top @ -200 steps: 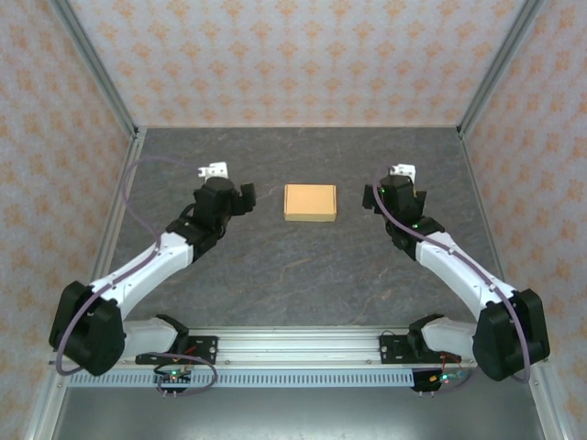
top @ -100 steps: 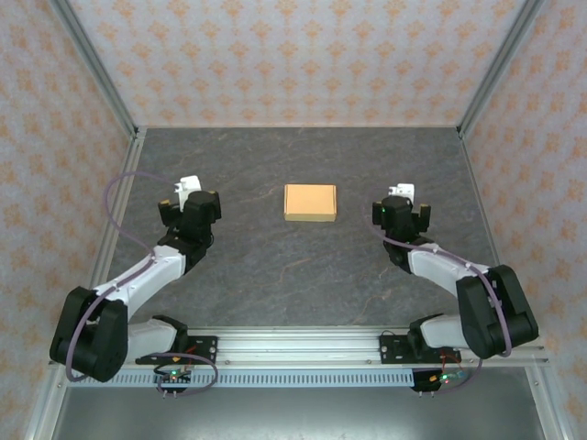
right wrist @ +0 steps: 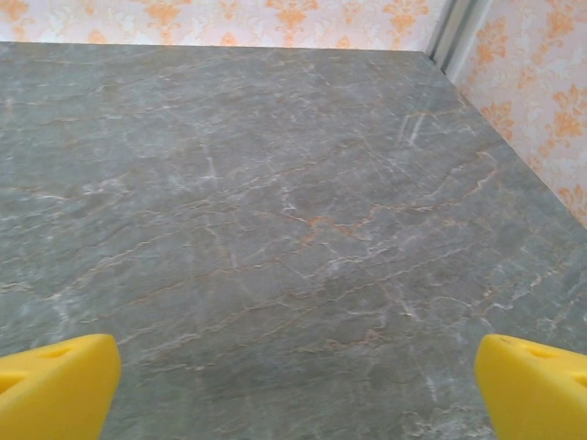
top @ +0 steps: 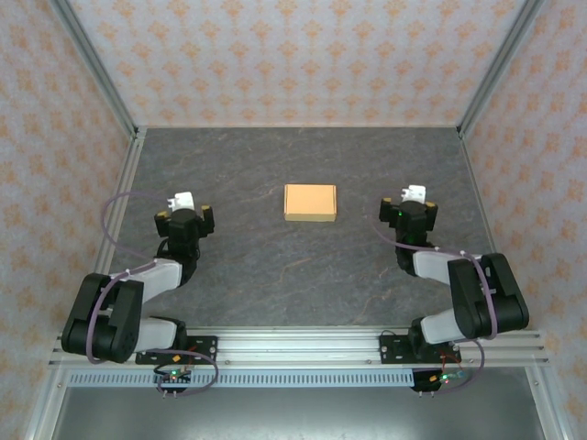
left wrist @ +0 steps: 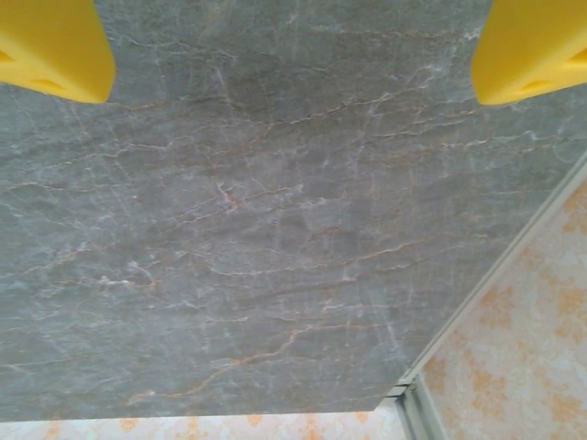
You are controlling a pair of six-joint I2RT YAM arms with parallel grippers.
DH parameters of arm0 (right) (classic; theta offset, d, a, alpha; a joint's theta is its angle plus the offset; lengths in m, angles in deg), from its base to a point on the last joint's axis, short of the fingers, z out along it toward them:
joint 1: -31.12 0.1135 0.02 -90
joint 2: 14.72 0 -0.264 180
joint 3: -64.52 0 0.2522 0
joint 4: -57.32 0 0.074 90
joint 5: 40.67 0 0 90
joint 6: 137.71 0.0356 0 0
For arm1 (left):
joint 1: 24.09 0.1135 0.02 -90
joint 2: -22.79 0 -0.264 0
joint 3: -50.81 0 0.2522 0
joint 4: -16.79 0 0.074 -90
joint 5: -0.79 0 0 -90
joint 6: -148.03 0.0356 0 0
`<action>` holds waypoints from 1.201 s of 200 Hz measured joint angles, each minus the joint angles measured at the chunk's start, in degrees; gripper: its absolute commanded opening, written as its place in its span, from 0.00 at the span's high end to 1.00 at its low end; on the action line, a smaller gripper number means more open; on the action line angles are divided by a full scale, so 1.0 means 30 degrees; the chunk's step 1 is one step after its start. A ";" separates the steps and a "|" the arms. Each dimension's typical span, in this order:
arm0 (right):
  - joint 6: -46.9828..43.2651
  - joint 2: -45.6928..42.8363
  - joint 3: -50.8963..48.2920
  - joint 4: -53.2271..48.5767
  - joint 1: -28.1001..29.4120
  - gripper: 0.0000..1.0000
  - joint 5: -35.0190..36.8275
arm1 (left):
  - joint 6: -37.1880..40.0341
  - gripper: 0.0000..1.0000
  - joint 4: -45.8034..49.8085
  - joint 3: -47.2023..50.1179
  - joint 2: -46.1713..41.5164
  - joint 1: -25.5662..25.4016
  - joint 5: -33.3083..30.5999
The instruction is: Fold the paper box
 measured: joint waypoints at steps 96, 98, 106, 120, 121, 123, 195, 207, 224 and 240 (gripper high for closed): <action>0.0663 0.1617 -0.1173 0.3067 -0.0882 0.01 -0.2499 | 0.0444 0.00 -0.2229 -0.1268 0.3606 0.1370 0.3876; 0.0692 0.1632 -0.1093 0.3009 -0.0918 0.01 -0.2514 | 0.0444 0.00 -0.2229 -0.1275 0.3606 0.1377 0.3912; 0.0896 0.1727 -0.0583 0.2616 -0.1180 0.01 -0.2586 | 0.0444 0.00 -0.2229 -0.1290 0.3606 0.1384 0.4029; 0.1297 0.1778 0.0066 0.2171 -0.1632 0.01 -0.2674 | 0.0444 0.00 -0.2222 -0.1304 0.3606 0.1384 0.4167; 0.1319 0.1778 0.0109 0.2149 -0.1661 0.01 -0.2681 | 0.0444 0.00 -0.2222 -0.1304 0.3606 0.1384 0.4189; 0.1362 0.1778 0.0153 0.2127 -0.1698 0.01 -0.2688 | 0.0444 0.00 -0.2229 -0.1304 0.3606 0.1384 0.4204; 0.1858 0.1778 0.0328 0.1282 -0.1894 0.01 -0.2834 | 0.0444 0.00 -0.2229 -0.1304 0.3606 0.1384 0.4269; 0.1858 0.1778 0.0328 0.1253 -0.1894 0.01 -0.2841 | 0.0444 0.00 -0.2222 -0.1304 0.3606 0.1384 0.4269; 0.1858 0.1778 0.0328 0.1224 -0.1894 0.01 -0.2849 | 0.0444 0.00 -0.2222 -0.1304 0.3606 0.1384 0.4269; 0.1858 0.1778 0.0328 0.1224 -0.1894 0.01 -0.2849 | 0.0444 0.00 -0.2229 -0.1304 0.3606 0.1384 0.4269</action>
